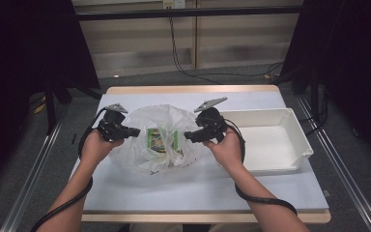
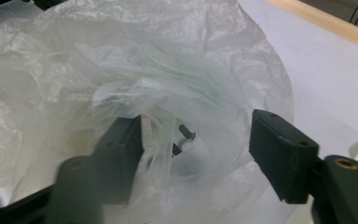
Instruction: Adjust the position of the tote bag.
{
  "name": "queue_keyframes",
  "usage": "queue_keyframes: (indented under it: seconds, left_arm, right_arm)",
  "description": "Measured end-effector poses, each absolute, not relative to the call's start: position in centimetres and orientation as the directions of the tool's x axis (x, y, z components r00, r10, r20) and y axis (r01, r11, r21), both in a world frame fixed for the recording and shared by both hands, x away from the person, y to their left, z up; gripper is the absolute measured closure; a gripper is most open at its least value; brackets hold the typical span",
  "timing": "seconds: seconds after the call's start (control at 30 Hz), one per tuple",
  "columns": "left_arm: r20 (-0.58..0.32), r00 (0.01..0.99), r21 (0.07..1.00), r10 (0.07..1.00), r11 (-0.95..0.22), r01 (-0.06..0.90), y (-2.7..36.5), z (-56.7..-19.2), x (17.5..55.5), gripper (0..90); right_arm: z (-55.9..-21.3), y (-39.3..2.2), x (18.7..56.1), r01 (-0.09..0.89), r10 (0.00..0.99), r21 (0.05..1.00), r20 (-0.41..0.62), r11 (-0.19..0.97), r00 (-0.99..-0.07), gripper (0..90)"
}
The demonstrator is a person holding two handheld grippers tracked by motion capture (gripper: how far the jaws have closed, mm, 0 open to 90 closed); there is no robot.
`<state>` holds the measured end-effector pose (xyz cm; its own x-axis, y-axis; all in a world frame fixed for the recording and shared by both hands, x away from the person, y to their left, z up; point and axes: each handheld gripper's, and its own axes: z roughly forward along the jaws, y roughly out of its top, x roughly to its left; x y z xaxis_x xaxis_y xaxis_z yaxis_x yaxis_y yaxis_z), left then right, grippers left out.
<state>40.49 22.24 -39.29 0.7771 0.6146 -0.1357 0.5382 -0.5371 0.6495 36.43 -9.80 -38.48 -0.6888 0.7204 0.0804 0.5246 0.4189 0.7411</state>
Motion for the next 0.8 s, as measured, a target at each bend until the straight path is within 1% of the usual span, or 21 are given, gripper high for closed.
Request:
queue_keyframes:
  seconds: [0.03, 0.1, 0.13, 0.17, 0.2, 0.23, 0.33, 0.37, 0.5, 0.53, 0.8]
  left_arm:
    - [-0.138, 0.776, 0.649, 0.615, -0.536, 0.54, 22.1, -39.4, 40.5, 90.0]
    - [-0.133, 0.778, 0.651, 0.615, -0.538, 0.536, 22.0, -39.6, 40.6, 90.0]
    - [-0.136, 0.778, 0.644, 0.613, -0.542, 0.54, 22.0, -39.7, 40.7, 90.0]
    - [-0.137, 0.776, 0.641, 0.615, -0.542, 0.543, 22.1, -39.7, 40.7, 90.0]
    - [-0.137, 0.776, 0.641, 0.615, -0.542, 0.543, 22.1, -39.7, 40.7, 90.0]
    - [-0.141, 0.773, 0.645, 0.619, -0.535, 0.546, 22.1, -39.8, 40.7, 90.0]
    - [-0.13, 0.775, 0.64, 0.618, -0.545, 0.542, 22.5, -39.7, 41.0, 90.0]
    - [-0.13, 0.775, 0.64, 0.618, -0.545, 0.542, 22.5, -39.7, 41.0, 90.0]
    - [-0.106, 0.767, 0.632, 0.633, -0.552, 0.543, 23.2, -39.7, 41.3, 90.0]
    - [-0.108, 0.755, 0.636, 0.646, -0.539, 0.552, 23.3, -39.9, 41.4, 90.0]
    - [-0.11, 0.703, 0.623, 0.703, -0.502, 0.6, 25.1, -41.1, 43.0, 90.0]
  right_arm:
    - [-38.5, -9.7, 36.5, 0.527, 0.722, 0.737, 0.075, 0.424, -0.687, 38.0]
    - [-38.7, -9.6, 36.8, 0.528, 0.719, 0.728, 0.069, 0.437, -0.691, 50.1]
    - [-38.8, -9.7, 37.4, 0.546, 0.727, 0.72, 0.083, 0.43, -0.682, 58.6]
    - [-38.8, -9.8, 37.7, 0.554, 0.728, 0.714, 0.092, 0.427, -0.68, 65.3]
    - [-38.8, -9.8, 37.7, 0.554, 0.728, 0.714, 0.092, 0.427, -0.68, 65.3]
    - [-38.6, -10.0, 38.2, 0.57, 0.726, 0.711, 0.123, 0.411, -0.677, 73.1]
    - [-38.5, -10.4, 38.9, 0.585, 0.72, 0.71, 0.159, 0.393, -0.676, 88.4]
    - [-38.4, -10.6, 39.0, 0.596, 0.722, 0.703, 0.17, 0.388, -0.671, 90.0]
    - [-38.2, -11.2, 39.6, 0.604, 0.732, 0.697, 0.168, 0.385, -0.66, 90.0]
    - [-38.2, -11.8, 39.8, 0.619, 0.746, 0.691, 0.171, 0.375, -0.643, 90.0]
    - [-38.5, -14.4, 40.2, 0.659, 0.787, 0.67, 0.179, 0.342, -0.59, 90.0]
